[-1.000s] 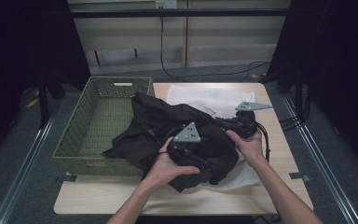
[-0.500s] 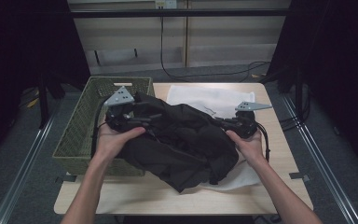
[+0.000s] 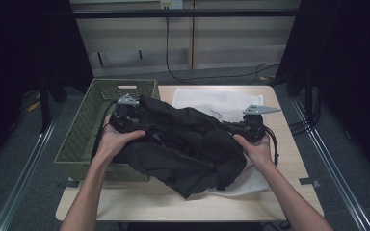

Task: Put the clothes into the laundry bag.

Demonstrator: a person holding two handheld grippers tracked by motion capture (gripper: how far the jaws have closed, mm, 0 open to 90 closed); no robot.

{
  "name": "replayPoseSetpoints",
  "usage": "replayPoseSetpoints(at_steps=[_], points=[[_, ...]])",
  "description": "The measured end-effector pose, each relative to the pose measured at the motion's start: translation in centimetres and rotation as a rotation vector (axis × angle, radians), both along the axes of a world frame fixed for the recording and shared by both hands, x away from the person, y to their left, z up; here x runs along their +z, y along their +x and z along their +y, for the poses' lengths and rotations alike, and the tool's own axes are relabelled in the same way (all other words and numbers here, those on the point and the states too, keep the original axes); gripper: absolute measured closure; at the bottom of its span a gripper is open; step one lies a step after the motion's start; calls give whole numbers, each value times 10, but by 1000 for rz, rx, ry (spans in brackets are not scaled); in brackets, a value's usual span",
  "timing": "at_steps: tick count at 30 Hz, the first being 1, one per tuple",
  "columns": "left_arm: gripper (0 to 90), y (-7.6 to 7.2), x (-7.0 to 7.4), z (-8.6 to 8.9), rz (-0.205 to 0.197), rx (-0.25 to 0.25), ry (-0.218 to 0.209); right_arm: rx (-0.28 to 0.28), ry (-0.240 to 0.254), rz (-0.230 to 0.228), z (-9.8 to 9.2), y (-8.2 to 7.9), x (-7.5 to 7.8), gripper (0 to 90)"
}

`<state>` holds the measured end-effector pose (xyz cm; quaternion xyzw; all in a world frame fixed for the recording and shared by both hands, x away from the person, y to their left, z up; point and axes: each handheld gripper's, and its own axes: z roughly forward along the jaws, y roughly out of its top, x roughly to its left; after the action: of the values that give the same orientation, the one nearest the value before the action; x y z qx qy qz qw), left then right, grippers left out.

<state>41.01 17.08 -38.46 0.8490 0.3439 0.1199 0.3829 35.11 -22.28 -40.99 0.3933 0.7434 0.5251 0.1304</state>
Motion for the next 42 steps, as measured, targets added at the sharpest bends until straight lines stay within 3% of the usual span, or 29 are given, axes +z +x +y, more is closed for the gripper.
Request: replayPoseSetpoints(at_steps=[2,3,4,5,7,8,10,11,12,15,16,19,20,21,22,24,25,26,27,28,30,32,34,35,37,42], points=[[214,4,-7,-2,23,7,3,2,-1,0,0,0,0,887],[249,7,-12,-3,53,-7,23,1,-1,0,0,0,0,886],[325,6,-13,-3,59,-22,34,1,-1,-1,0,0,0,886],[405,5,-15,-3,60,-15,14,1,-2,-2,0,0,0,886],[523,4,-13,-1,51,11,17,1,-3,2,0,0,0,886],[560,5,-12,3,57,-7,11,0,-2,3,1,0,0,886],[596,4,-13,3,50,7,-5,3,-8,0,2,0,-1,886],[608,3,-12,4,44,-11,3,3,-10,-1,2,0,-1,886],[616,2,-12,3,45,17,-14,3,-10,0,2,0,-1,886],[623,2,-11,5,39,-2,-16,3,-9,0,2,0,-1,886],[625,1,-12,4,34,20,-29,3,-10,0,2,0,-1,886],[647,1,-11,6,19,0,-17,2,-7,2,2,0,-1,886],[672,-1,-11,4,22,26,-52,1,-7,2,2,0,-1,886],[710,-1,-8,8,17,-1,-23,1,-7,3,2,0,-1,886],[746,-2,-8,7,7,6,-47,4,-11,0,2,0,-1,886],[784,-4,-6,7,-6,3,-26,2,-9,1,2,0,-1,886],[796,-4,-7,6,-18,11,-30,3,-9,1,3,0,-1,886],[805,-5,-7,4,-12,34,-61,3,-10,4,3,0,-1,886],[808,-5,-5,6,-10,19,-39,3,-10,4,3,0,-1,886],[815,-6,-5,4,-16,23,-59,3,-9,6,3,-1,-1,886],[819,-8,-1,3,-33,8,-34,3,-10,5,3,-1,-1,886],[827,-11,3,2,-56,11,-63,3,-11,4,3,0,-1,886],[828,-11,5,3,-51,8,-61,1,-9,4,2,0,-2,886],[830,-14,10,1,-78,7,-84,0,-11,4,2,0,-2,886],[832,-17,15,-1,-93,-3,-101,0,-11,4,2,0,-1,886],[836,-23,26,-19,-123,-40,-128,2,-14,5,2,0,-2,886]])
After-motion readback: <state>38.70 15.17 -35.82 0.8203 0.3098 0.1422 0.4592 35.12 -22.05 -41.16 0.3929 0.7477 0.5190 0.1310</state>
